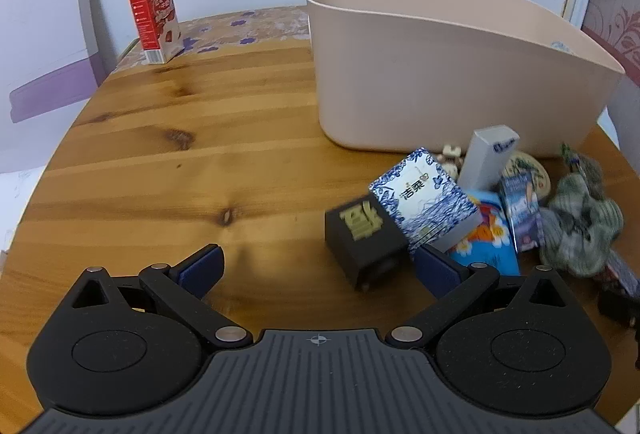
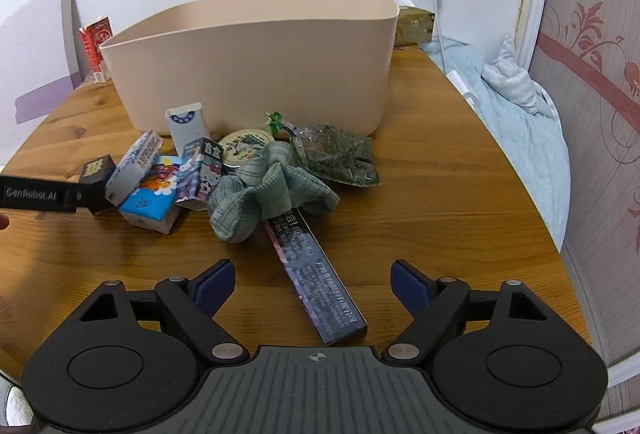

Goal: Organize objects
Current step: 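Grasp the black cube box with left tool while right grasps dark stick box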

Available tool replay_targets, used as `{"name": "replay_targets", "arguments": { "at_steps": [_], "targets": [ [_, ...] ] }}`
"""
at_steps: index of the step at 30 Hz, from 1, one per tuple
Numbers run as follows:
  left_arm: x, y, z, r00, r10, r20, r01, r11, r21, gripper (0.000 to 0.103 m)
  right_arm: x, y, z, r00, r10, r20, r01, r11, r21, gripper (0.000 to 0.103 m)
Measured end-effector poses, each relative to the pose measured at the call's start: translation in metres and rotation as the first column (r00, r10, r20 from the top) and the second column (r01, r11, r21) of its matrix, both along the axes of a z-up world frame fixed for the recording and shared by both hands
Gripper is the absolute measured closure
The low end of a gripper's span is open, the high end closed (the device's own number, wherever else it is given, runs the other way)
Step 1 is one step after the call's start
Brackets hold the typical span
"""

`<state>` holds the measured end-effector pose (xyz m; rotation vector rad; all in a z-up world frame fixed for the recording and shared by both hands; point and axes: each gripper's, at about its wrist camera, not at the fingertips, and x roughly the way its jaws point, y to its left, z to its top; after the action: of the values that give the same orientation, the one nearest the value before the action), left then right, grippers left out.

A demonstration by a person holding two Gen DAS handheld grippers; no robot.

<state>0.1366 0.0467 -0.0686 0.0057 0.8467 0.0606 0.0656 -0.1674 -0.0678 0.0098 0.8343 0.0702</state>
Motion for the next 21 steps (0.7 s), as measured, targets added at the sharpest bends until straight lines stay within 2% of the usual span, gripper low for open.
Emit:
{"name": "replay_targets", "arguments": {
  "at_steps": [7, 9, 12, 13, 15, 16, 17, 21],
  "targets": [
    [0.019, 0.000, -0.012, 0.999, -0.020, -0.035, 0.021, 1.000, 0.007, 0.000, 0.006, 0.002, -0.005, 1.000, 0.001, -0.015, -0.001, 1.000, 0.003, 0.027],
    [0.021, 0.001, -0.017, 0.999, -0.019, -0.042, 0.020, 1.000, 0.006, 0.006, 0.007, 0.002, -0.007, 1.000, 0.004, -0.022, -0.004, 1.000, 0.006, 0.032],
    [0.019, 0.004, -0.016, 1.000, -0.018, -0.009, 0.018, 1.000, -0.012, 0.022, 0.008, 0.005, -0.008, 1.000, 0.013, -0.025, -0.013, 1.000, -0.005, 0.047],
    [0.018, 0.004, -0.016, 1.000, -0.025, 0.002, 0.025, 1.000, -0.015, 0.030, 0.008, 0.006, -0.008, 0.999, 0.020, -0.025, -0.020, 1.000, -0.008, 0.055],
    [0.019, 0.004, -0.016, 0.999, -0.038, 0.011, 0.038, 0.999, -0.019, 0.034, 0.007, 0.007, -0.007, 0.999, 0.029, -0.022, -0.029, 1.000, -0.006, 0.066],
    [0.018, 0.004, -0.016, 0.999, -0.046, 0.018, 0.046, 0.999, -0.018, 0.042, 0.006, 0.006, -0.007, 0.999, 0.033, -0.020, -0.033, 0.999, -0.003, 0.074],
    [0.017, 0.004, -0.015, 0.998, -0.055, 0.027, 0.055, 0.998, -0.019, 0.053, 0.005, 0.005, -0.007, 0.999, 0.034, -0.016, -0.034, 0.999, 0.001, 0.077],
    [0.015, 0.005, -0.014, 0.997, -0.072, 0.027, 0.072, 0.997, -0.021, 0.054, 0.002, 0.001, -0.007, 1.000, 0.028, -0.013, -0.027, 0.999, 0.024, 0.080]
  ]
}}
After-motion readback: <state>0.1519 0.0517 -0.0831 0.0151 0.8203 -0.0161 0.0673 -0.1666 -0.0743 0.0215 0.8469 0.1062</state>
